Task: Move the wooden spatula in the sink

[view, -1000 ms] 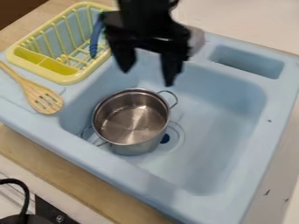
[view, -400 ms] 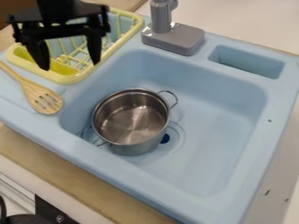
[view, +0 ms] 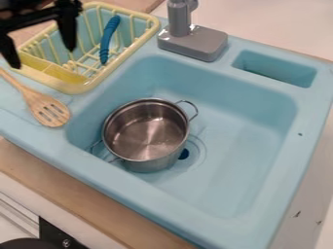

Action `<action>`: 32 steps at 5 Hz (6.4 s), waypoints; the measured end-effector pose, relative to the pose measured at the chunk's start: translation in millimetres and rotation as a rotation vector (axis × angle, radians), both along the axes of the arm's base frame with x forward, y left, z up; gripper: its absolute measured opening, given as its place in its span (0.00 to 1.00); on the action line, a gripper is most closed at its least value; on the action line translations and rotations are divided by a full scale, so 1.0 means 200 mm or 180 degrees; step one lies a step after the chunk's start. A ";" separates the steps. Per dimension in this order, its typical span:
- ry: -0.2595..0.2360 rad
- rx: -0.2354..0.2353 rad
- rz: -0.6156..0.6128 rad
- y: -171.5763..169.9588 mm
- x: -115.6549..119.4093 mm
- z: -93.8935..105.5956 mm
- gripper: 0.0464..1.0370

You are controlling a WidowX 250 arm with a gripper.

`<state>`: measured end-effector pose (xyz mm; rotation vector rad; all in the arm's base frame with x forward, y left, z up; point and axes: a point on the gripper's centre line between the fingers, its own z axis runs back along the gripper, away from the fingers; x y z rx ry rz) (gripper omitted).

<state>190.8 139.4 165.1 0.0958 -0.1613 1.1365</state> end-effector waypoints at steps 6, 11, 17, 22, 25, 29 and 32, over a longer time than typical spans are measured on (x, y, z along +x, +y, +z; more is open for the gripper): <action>-0.0055 -0.0352 0.0334 0.20 -0.09 -0.23 0.96; -0.0081 -0.0240 0.0301 0.21 -0.10 -0.28 0.14; -0.0161 -0.0247 -0.0423 -0.08 -0.05 -0.07 0.03; -0.0428 -0.0285 -0.0866 -0.58 0.19 -0.11 0.03; -0.0358 -0.0060 -0.1135 -0.61 0.26 -0.25 0.03; -0.0215 -0.0100 -0.1007 -0.53 0.26 -0.41 0.03; -0.0182 -0.0281 -0.1032 -0.49 0.23 -0.38 0.49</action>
